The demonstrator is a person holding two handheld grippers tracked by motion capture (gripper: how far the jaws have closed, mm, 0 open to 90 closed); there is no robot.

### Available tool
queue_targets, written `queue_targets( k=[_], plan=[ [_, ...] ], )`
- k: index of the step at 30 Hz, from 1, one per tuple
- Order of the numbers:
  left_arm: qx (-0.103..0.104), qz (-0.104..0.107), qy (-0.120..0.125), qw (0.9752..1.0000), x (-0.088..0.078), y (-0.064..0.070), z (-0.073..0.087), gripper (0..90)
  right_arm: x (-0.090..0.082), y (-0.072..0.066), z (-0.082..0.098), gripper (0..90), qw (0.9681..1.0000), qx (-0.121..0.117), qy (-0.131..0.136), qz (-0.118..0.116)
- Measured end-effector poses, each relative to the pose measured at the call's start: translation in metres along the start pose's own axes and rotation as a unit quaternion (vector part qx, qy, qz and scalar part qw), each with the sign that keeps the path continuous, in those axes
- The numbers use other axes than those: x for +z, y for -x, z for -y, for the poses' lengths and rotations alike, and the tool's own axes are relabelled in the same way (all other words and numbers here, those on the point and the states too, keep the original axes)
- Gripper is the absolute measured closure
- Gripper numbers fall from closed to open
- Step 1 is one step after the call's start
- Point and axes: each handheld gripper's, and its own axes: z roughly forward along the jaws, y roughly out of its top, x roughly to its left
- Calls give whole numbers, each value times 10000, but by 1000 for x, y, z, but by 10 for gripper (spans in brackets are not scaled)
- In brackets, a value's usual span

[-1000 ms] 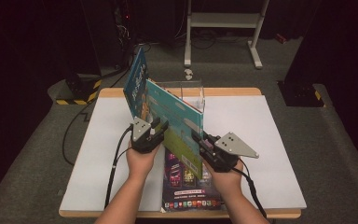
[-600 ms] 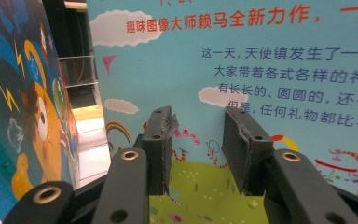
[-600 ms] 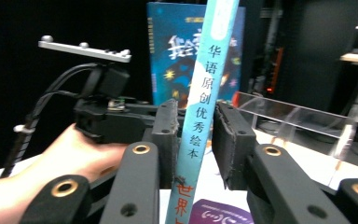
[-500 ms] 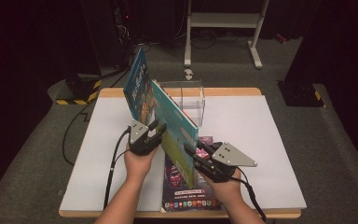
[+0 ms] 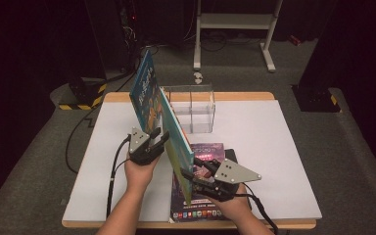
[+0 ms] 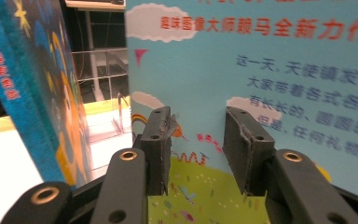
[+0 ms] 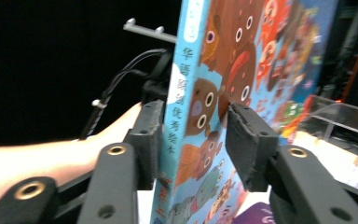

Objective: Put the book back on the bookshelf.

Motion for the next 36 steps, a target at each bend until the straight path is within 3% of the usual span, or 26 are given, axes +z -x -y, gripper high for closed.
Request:
queue_targets(
  k=[7,12,18,23,28,32,36],
  plan=[
    [-1,-12,-28,10000,-2,-6,-2,616,11,-5,3,469,9995,76,-37,-289],
    [-40,-2,-47,10000,-1,-9,-3,620,18,-8,5,444,9994,62,-20,-349],
    [67,30,-153,9999,0,-12,-6,629,28,-13,6,387,9995,52,-40,-325],
    [-22,28,-159,9999,-5,-17,-9,612,35,-17,5,380,9993,18,-22,-364],
    [187,144,-342,9991,-23,-19,-5,566,38,-27,9,394,9995,-127,-29,-275],
    [120,231,-270,9993,-41,-14,-5,546,37,-28,11,394,9998,-75,30,-208],
    [183,395,-154,9989,-70,-2,-15,504,37,-30,12,390,9999,-91,-1,-138]
  ],
)
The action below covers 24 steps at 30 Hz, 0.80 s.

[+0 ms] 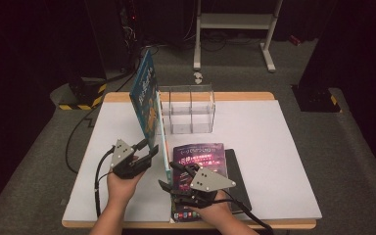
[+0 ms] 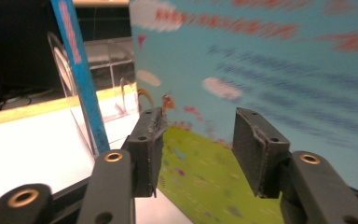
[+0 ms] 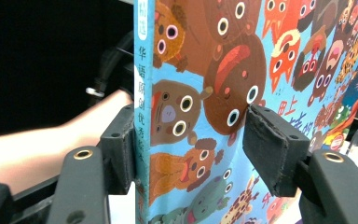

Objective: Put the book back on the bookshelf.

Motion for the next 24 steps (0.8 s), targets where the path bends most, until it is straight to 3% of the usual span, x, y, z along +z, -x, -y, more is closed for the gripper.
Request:
queue_targets(
  k=[4,9,12,16,18,24],
  plan=[
    [99,121,183,9997,-32,19,-10,473,0,0,1,388,10000,7,13,29],
    [24,352,344,9988,-60,38,-21,428,2,-3,2,388,10000,27,46,48],
    [-148,701,461,9964,-73,53,-28,406,4,-4,2,388,10000,33,59,32],
    [-223,962,513,9938,-81,70,-32,373,6,-6,2,387,10000,32,71,28],
    [-133,1053,441,9934,-82,80,-31,353,8,-7,2,386,10000,35,83,22],
    [40,962,464,9943,-77,94,-26,342,12,-10,3,383,9999,89,91,41]
  ],
)
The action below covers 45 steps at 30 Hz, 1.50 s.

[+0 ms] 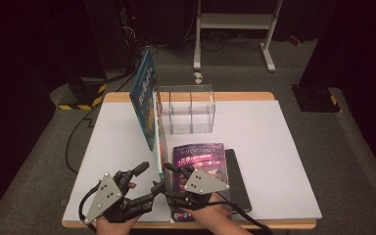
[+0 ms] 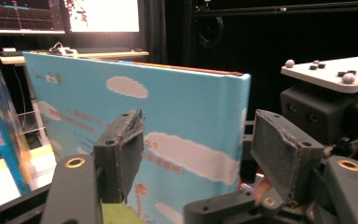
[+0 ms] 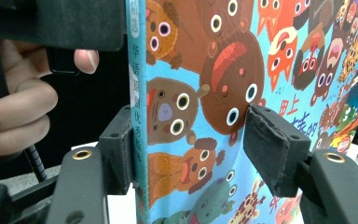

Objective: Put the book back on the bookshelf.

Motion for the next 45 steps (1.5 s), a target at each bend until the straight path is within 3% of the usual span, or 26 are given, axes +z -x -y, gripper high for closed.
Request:
queue_targets(
  k=[4,8,29,36,40,45],
  plan=[
    [41,-227,-150,9996,7,1,4,363,2,-2,0,385,10000,12,-6,11],
    [155,-427,-188,9988,12,2,8,444,4,-4,0,389,10000,51,-16,33],
    [285,-355,-264,9986,6,-2,6,515,-8,-3,4,376,9995,184,-154,-206],
    [308,-534,-92,9981,-2,-6,0,591,-19,1,7,388,9991,305,-67,-295],
    [418,-747,51,9963,-10,-12,-7,680,-22,8,8,388,9988,446,-34,-220],
    [604,-1157,303,9910,-20,-24,-13,767,-22,12,7,390,9985,516,-15,-169]
  ],
)
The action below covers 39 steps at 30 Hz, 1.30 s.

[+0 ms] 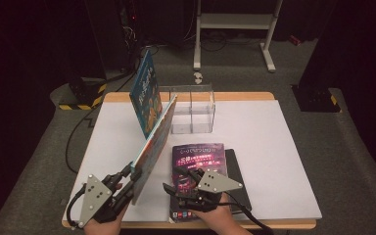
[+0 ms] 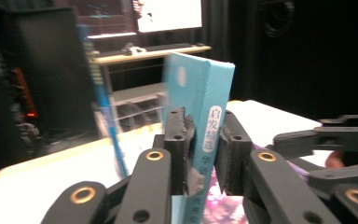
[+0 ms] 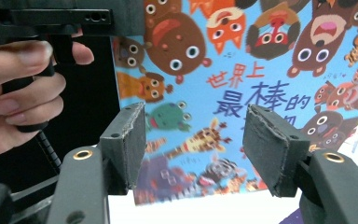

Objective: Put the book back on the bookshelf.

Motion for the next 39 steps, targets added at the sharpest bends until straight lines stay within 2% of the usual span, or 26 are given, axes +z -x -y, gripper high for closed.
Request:
queue_targets(
  k=[5,8,11,15,19,22,24,27,31,39],
  plan=[
    [119,-120,46,9998,-4,-16,-5,796,1,1,0,393,10000,4,-15,37],
    [-51,-144,79,9999,-6,-30,-9,801,1,4,-1,394,10000,-8,-22,78],
    [-112,-87,109,9998,-9,-44,-11,805,-1,7,0,395,9998,-44,-51,171],
    [-251,-69,94,9996,-14,-57,-12,805,-9,19,3,395,9989,-112,-156,431],
    [-362,-79,88,9993,-20,-65,-10,805,-22,39,8,396,9965,-55,-309,774],
    [-410,-97,67,9991,-24,-69,-9,805,-33,53,13,395,9935,-87,-445,1047],
    [-450,-94,72,9989,-26,-71,-8,804,-41,62,19,395,9899,-167,-607,1272],
    [-487,-109,85,9987,-28,-73,-7,804,-52,75,27,394,9850,-139,-816,1513],
    [-455,-118,133,9988,-27,-73,-6,802,-66,89,37,395,9786,-89,-925,1838],
    [-421,-197,158,9988,-26,-73,-6,796,-90,110,54,395,9634,-11,-1103,2443]
  ],
)
